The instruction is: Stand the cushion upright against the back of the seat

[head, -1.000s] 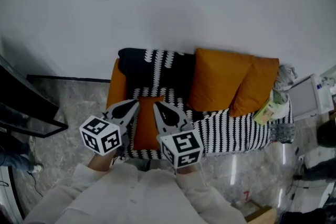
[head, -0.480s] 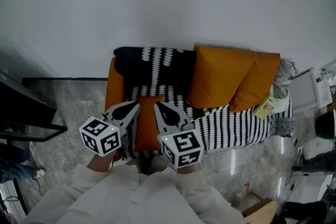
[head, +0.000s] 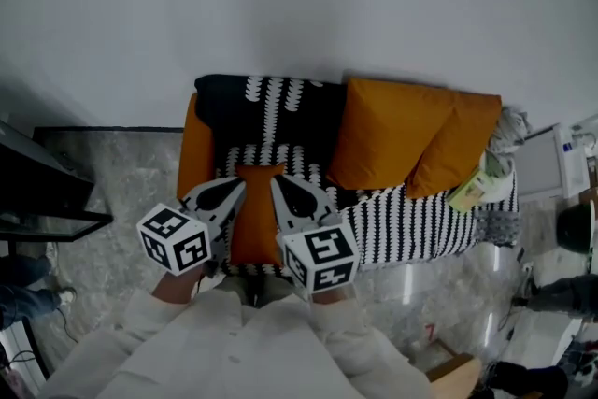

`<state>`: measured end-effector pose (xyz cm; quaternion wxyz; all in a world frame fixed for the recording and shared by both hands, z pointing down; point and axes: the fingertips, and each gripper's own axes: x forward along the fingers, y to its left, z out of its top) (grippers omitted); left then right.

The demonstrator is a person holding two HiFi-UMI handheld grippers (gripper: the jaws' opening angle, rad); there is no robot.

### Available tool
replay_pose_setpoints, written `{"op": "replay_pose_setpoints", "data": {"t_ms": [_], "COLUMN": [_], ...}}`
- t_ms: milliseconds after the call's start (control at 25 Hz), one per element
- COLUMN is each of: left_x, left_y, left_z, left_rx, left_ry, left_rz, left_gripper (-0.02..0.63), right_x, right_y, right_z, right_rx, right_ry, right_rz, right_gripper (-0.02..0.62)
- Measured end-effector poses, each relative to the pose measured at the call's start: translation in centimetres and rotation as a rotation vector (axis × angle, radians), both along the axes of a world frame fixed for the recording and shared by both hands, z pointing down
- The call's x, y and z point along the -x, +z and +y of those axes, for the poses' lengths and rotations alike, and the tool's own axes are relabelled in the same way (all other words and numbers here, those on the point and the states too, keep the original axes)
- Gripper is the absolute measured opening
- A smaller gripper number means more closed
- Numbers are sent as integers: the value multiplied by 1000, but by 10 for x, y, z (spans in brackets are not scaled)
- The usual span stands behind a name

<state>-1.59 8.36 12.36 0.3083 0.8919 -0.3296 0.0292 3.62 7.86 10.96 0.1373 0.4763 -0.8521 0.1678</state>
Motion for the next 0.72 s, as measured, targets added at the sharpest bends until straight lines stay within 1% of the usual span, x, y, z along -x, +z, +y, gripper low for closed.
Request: {"op": "replay_pose_setpoints", "data": {"t_ms": [360,520,720], "left_x": [-4,-3,-1], "left_y": [7,16,35], "left_z": [-17,-29,-42], "left_rx": [2,21,40], "left_ry": [-10,-23,-46], "left_rz": [-26,-22,-54], "left_gripper": [8,8,8], "right_x": [-7,-9,-18], "right_y": [15,29,47], "right_z": [-21,-28,-39], "right_rx": [28,53,83], "right_ry": [-8,-13,15], "right_rz": [-15,-15,-35], "right_gripper": [12,12,12]}}
